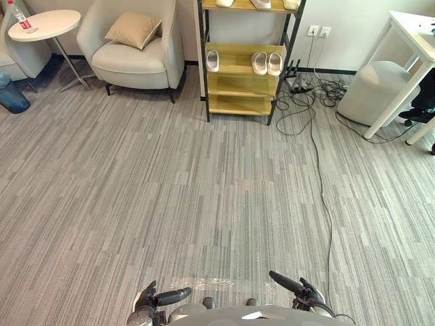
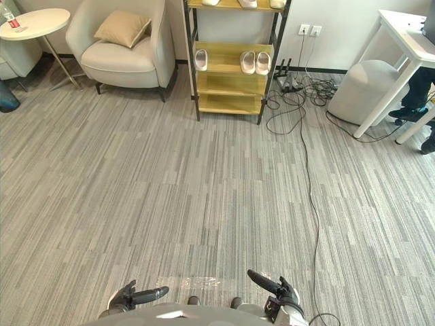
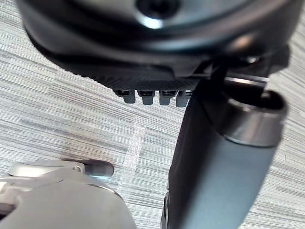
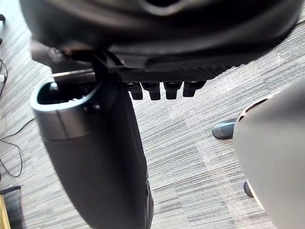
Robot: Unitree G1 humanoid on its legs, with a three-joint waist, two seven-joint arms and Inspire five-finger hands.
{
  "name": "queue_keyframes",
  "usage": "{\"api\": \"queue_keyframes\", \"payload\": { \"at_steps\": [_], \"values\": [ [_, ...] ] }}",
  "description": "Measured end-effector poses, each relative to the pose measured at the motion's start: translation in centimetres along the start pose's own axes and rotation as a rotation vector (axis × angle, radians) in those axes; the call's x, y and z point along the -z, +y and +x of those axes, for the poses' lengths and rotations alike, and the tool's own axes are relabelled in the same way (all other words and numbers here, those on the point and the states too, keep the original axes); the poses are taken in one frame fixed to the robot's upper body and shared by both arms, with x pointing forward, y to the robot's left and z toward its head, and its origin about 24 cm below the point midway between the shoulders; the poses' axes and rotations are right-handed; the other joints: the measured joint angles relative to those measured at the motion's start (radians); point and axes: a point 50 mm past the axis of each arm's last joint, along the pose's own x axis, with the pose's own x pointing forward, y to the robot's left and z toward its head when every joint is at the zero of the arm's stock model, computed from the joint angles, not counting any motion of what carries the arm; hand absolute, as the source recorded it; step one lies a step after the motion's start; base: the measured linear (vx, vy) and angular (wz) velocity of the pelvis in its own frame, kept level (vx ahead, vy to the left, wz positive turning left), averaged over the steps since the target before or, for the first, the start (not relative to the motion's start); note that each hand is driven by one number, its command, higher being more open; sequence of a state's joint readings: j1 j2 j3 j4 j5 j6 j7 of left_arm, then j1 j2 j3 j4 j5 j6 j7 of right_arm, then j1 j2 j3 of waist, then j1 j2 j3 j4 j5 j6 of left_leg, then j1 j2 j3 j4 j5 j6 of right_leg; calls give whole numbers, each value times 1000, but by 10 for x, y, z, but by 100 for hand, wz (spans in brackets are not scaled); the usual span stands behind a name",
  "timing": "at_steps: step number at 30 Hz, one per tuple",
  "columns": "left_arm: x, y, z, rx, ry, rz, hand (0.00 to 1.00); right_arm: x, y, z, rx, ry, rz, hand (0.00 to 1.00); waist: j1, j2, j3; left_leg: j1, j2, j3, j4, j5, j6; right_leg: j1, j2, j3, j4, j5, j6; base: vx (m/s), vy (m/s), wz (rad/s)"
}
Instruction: Organize the slippers on the shoe rack
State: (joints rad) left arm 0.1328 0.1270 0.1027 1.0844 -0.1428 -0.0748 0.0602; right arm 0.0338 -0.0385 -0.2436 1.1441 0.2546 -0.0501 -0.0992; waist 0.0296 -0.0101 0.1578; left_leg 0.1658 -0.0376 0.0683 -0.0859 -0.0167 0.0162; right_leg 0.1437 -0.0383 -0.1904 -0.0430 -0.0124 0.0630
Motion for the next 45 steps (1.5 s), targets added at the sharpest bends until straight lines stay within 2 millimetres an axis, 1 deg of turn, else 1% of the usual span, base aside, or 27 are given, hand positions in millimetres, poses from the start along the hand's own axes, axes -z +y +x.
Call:
{"api": "queue_keyframes", "payload": {
  "at_steps": [20, 29, 30, 32, 33, 34, 35, 36, 37, 38, 39, 40, 41, 42, 43, 44, 45],
  "values": [
    [0, 0, 0, 1, 0, 1, 100, 0, 0, 0, -1, 1, 0, 100, -1, 0, 0, 7, 3, 8, 0, -12, -18, 10, 3, 5, -15, 1, 0, -3, -6, 0],
    [0, 0, 0, 1, -1, 0, 100, -1, 0, 0, -2, -3, 3, 100, -1, 2, -2, -12, 7, 16, 2, -16, -24, -5, 8, 10, -25, 2, -2, -9, -19, -1],
    [-1, 0, 0, 1, -1, 0, 100, -1, 0, 0, -1, -3, 3, 100, -1, 2, -1, -23, 7, 17, 13, -23, -34, -11, 7, 10, -25, 2, -2, 0, 0, 0],
    [-1, 0, 0, 1, -4, 0, 100, -1, 0, 0, -2, -3, 4, 100, -1, 1, -2, -53, 9, 18, 61, -49, -39, -20, 6, 9, -22, 2, -3, 3, -32, 1],
    [-3, 0, 1, 1, -7, -2, 100, -3, 1, 1, -3, -8, 3, 100, 0, 3, 1, -96, 14, 22, 143, -90, -41, -24, 7, 9, -19, 0, -6, 0, 0, 0],
    [-3, 0, 1, 1, -7, -3, 100, -5, 1, 1, -4, -11, 3, 100, 0, 5, 2, -116, 18, 25, 190, -115, -45, -23, 8, 8, -18, -3, -10, 7, -16, -4],
    [-3, -2, 1, 5, -9, -5, 100, -7, -1, 1, 0, -17, 0, 100, 3, 17, 10, -160, 37, 39, 299, -165, -60, -23, 16, 8, -8, -16, -23, -7, -14, -5],
    [-5, -3, 1, 7, -12, -6, 100, -8, -1, 2, 0, -21, -1, 100, 5, 22, 15, -189, 47, 49, 366, -186, -76, -21, 20, 8, -6, -23, -28, -17, -20, -4],
    [-9, -4, 2, 10, -23, -7, 100, -10, 0, 2, -1, -25, -1, 100, 12, 24, 22, -246, 63, 68, 486, -198, -95, -20, 22, 8, -6, -36, -41, 0, 0, 0],
    [-15, -7, 3, 17, -45, -14, 100, -12, -3, 2, 4, -30, -4, 100, 20, 32, 30, -305, 85, 92, 619, -198, -95, -15, 27, 10, -4, -48, -42, 8, -30, -1],
    [-19, -9, 3, 21, -64, -26, 100, -13, -6, 3, 12, -34, -7, 100, 24, 47, 39, -344, 109, 102, 720, -195, -100, -6, 34, 13, 3, -58, -45, 65, -15, -4],
    [-22, -12, 3, 22, -79, -55, 100, -15, -8, 3, 18, -38, -9, 100, 29, 58, 53, -397, 137, 116, 847, -171, -115, 13, 39, 20, 12, -67, -54, 95, 4, -7],
    [-24, -14, 3, 24, -87, -69, 100, -14, -9, 3, 22, -36, -2, 100, 31, 65, 53, -430, 149, 118, 907, -188, -106, 20, 39, 25, 18, -78, -60, 130, 39, -16],
    [-26, -16, 3, 26, -99, -86, 100, -17, -10, 3, 28, -42, 5, 100, 35, 74, 57, -462, 160, 116, 938, -220, -89, 22, 33, 38, 29, -94, -63, 116, 50, -27],
    [-29, -17, 3, 29, -111, -90, 100, -20, -10, 4, 32, -47, 5, 100, 41, 76, 59, -494, 168, 117, 934, -237, -83, 23, 24, 51, 31, -100, -63, 177, 99, -43],
    [-33, -17, 4, 32, -124, -94, 100, -22, -9, 4, 32, -52, 5, 100, 52, 71, 62, -531, 170, 119, 872, -243, -84, 24, 1, 69, 29, -108, -55, 166, 109, -44],
    [-37, -17, 4, 33, -133, -92, 100, -23, -7, 4, 29, -53, 5, 100, 55, 64, 66, -543, 167, 119, 812, -242, -85, 26, -17, 78, 30, -116, -44, 319, 214, -41]
  ]
}}
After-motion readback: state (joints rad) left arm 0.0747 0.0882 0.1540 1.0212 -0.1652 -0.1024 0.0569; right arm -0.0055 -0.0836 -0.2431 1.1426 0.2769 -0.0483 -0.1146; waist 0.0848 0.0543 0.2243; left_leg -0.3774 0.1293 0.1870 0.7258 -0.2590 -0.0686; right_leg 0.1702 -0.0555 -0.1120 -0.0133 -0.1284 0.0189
